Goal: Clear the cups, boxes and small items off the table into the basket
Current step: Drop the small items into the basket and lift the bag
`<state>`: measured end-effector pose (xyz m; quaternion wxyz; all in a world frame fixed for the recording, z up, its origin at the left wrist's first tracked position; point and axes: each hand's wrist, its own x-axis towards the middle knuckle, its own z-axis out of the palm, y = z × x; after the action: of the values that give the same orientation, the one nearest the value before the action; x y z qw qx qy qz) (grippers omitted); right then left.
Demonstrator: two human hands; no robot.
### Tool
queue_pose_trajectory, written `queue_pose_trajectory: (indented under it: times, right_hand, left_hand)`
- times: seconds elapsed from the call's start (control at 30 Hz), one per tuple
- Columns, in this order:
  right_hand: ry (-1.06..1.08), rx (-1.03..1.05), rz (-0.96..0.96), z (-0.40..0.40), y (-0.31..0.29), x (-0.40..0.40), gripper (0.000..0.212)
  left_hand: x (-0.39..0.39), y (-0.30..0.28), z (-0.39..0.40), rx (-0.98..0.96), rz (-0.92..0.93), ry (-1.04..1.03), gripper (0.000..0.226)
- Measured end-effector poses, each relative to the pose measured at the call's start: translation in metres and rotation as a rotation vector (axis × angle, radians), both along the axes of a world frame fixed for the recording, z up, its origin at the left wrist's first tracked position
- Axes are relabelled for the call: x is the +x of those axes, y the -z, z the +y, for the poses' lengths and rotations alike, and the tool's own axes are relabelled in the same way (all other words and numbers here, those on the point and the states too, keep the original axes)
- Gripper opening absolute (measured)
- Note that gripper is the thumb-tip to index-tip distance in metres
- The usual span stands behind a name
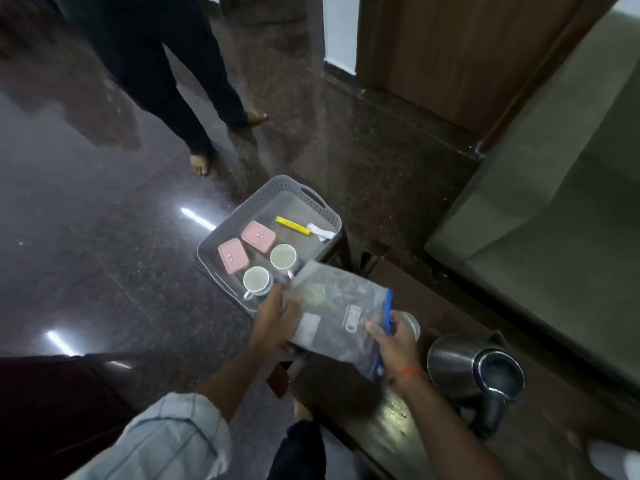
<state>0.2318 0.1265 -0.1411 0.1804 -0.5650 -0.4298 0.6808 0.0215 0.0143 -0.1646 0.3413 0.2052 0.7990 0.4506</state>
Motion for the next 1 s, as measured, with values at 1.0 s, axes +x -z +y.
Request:
queue_pose_trajectory:
  times: [1.0]
  right_hand:
    - [-0.238,0.428,-0.273,0.120,0.073,-0.265,0.037]
  left_hand:
    - [-0.239,0.074,0.113,-0.039,-0.075,-0.088,0.044]
